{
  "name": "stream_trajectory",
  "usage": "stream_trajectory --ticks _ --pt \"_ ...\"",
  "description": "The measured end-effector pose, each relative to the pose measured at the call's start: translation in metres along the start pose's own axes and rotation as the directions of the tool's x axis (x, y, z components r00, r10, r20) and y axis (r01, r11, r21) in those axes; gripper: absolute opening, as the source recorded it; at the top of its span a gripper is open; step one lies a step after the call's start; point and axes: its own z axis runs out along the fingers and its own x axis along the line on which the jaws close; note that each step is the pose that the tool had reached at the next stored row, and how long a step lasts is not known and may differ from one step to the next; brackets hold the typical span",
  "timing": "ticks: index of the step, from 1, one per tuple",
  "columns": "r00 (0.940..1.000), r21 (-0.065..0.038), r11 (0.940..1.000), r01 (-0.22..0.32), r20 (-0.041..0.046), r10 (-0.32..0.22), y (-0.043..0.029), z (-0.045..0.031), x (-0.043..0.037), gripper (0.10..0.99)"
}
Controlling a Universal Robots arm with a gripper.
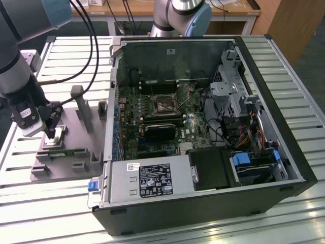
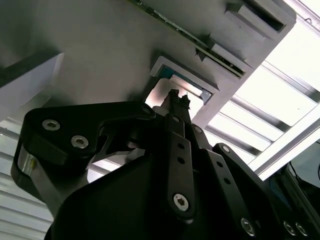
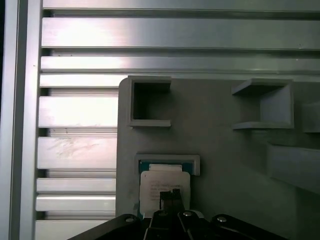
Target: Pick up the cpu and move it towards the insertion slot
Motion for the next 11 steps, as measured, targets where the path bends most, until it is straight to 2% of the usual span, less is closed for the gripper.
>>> stream_trajectory --ticks 9,11 --pt "1.0 0.0 1.0 0.0 -0.0001 0.0 0.0001 0.0003 0.0001 0.114" --pt "1.0 0.0 1.0 0.0 0.0 0.0 0.0002 0.0003 0.0001 0.231"
